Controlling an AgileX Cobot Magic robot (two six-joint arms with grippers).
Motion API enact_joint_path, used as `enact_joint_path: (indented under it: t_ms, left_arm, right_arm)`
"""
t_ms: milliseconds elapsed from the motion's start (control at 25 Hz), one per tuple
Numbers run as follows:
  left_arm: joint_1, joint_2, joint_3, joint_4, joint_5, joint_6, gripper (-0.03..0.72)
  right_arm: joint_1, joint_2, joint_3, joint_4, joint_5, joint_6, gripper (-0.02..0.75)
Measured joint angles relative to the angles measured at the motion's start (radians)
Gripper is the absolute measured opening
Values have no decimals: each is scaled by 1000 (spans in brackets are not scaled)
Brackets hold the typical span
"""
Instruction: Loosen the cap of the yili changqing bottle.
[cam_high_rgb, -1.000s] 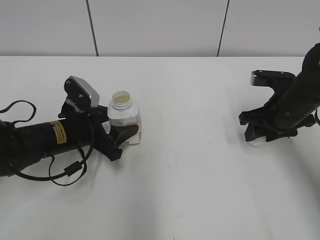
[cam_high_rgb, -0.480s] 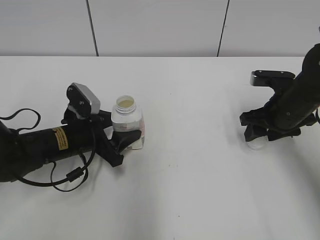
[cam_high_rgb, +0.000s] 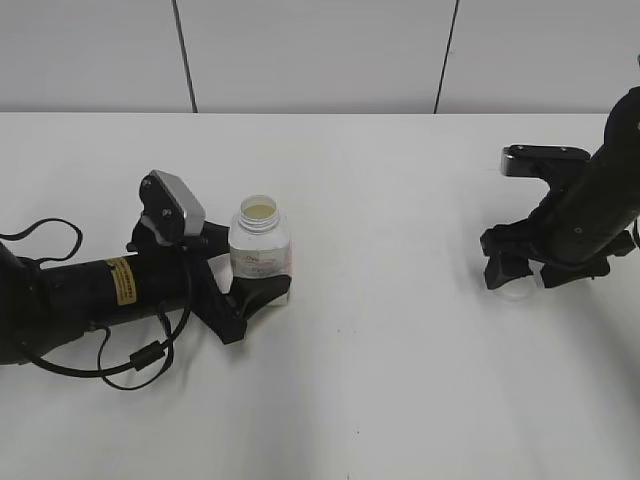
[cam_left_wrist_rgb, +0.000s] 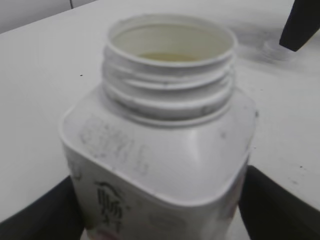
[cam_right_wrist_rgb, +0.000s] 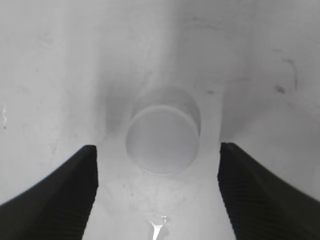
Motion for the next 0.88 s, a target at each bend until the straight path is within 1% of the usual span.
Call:
enact_joint_path:
  t_ms: [80,200,280,440,600,760,880]
  left_arm:
    - [0,0,2,0,1,0,551]
    - [18,0,30,-1,1,0,555]
    - [46,0,65,-1,-1,0,554]
    - [125,0,129,-1,-20,0,554]
    - [189,-2,150,-3,-29,0,554]
    - [218,-46,150,-5,-25,0,554]
    - [224,-86,150,-19,34,0,554]
  right_arm:
    - [0,0,0,0,8,0,586]
    - [0,0,0,0,22,0,586]
    - [0,0,0,0,31,0,586]
    - [0,0,0,0,45,0,586]
    - [0,0,0,0,46,0,586]
    - [0,0,-4,0,49,0,586]
    - [0,0,-26,0,79,0,586]
